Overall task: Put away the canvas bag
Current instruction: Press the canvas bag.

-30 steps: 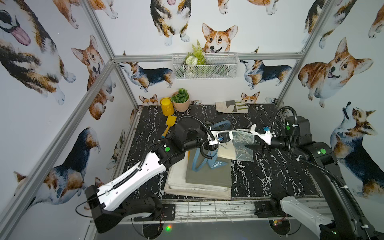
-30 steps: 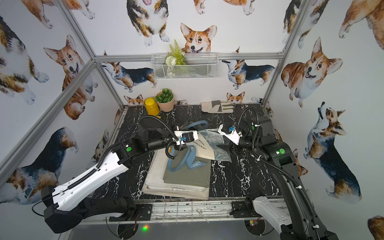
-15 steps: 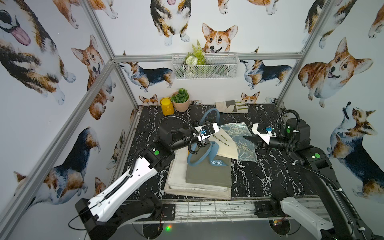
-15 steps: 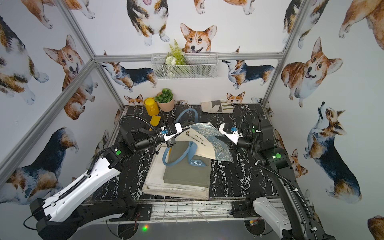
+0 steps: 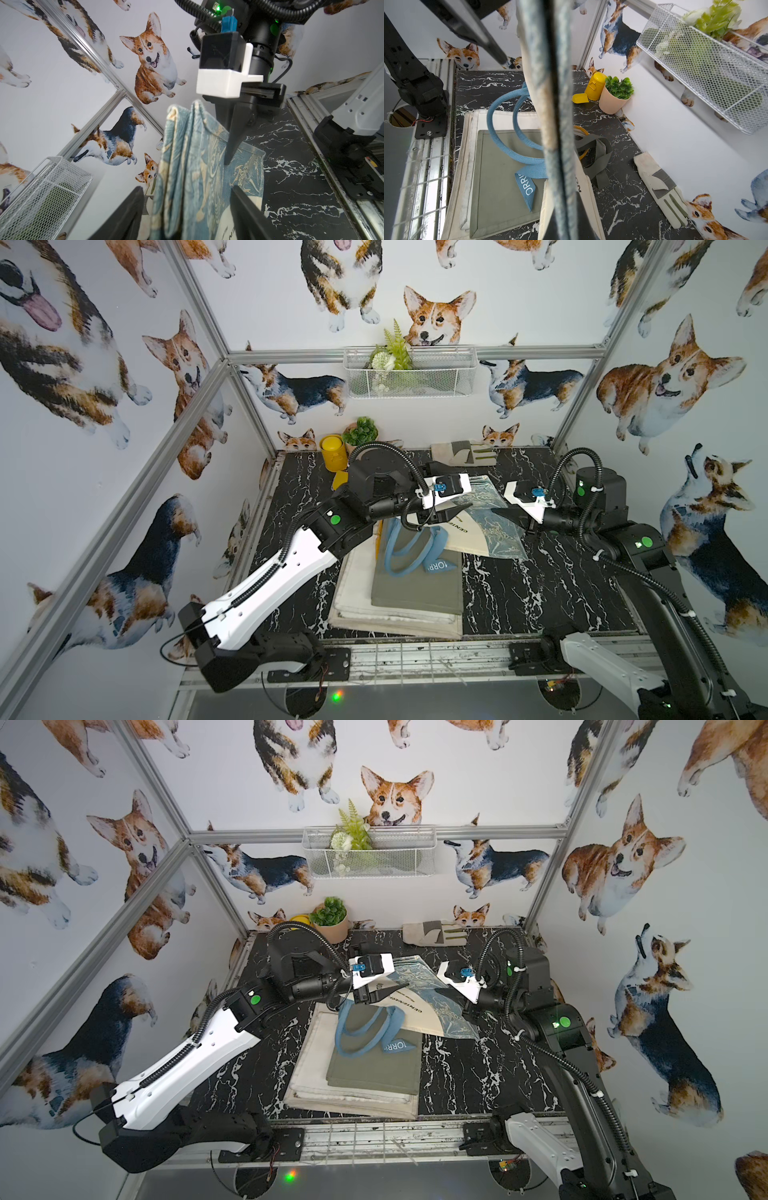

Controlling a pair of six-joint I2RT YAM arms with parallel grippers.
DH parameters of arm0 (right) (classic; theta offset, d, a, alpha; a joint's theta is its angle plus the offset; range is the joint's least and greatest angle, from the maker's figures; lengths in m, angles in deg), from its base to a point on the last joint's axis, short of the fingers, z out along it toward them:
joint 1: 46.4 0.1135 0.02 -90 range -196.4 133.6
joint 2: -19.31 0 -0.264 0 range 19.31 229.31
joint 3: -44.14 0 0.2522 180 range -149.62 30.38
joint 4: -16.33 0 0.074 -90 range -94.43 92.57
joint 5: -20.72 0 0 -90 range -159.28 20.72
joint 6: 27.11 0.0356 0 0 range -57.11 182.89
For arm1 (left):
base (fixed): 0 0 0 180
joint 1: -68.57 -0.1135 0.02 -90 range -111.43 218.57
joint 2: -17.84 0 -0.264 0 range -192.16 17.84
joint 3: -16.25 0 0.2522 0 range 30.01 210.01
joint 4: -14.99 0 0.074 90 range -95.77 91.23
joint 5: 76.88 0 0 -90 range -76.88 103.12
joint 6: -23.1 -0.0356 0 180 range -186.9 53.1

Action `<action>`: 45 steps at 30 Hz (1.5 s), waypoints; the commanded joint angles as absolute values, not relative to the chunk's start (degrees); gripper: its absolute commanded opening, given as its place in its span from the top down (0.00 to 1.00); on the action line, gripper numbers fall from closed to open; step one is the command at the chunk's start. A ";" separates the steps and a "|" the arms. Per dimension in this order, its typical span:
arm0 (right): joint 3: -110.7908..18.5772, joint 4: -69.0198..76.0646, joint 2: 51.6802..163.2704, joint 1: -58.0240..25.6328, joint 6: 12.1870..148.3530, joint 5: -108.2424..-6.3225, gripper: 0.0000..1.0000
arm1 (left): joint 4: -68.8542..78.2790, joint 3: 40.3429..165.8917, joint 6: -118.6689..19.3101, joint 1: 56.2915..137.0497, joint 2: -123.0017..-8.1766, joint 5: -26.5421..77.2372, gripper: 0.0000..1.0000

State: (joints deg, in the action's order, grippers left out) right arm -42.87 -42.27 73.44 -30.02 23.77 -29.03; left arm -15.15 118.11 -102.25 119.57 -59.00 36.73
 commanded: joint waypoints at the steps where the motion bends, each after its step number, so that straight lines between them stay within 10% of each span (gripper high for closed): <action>1: -44.48 -44.50 74.13 -29.94 20.36 -28.99 1.00 | -18.90 121.98 -104.85 120.62 -61.98 36.97 0.30; 3: -45.01 -44.71 74.42 -29.92 19.98 -29.58 1.00 | -21.51 124.48 -106.33 121.25 -63.83 36.59 0.37; 8: -45.38 -43.12 74.42 -29.99 20.23 -31.34 1.00 | -23.66 126.84 -107.99 121.57 -65.59 36.98 1.00; 16: -40.71 -39.59 72.50 -30.05 22.69 -34.10 0.52 | -10.38 119.60 -105.89 119.93 -61.43 37.50 1.00; 24: -34.69 -37.53 70.20 -31.14 25.46 -33.76 0.45 | 10.60 111.27 -92.75 112.59 -57.45 46.75 1.00; 38: -30.79 -35.60 67.41 -32.69 26.50 -36.32 0.51 | 14.75 105.47 -87.58 105.45 -50.52 44.33 1.00; 45: -31.62 -35.78 67.10 -32.69 25.97 -40.65 0.96 | 7.29 103.93 -87.74 104.43 -49.55 42.90 0.91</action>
State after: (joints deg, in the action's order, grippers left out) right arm -30.85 -34.31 66.90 -32.57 26.68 -36.81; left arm 6.38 103.40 -87.37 104.80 -49.86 45.06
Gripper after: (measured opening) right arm 0.097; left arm 0.094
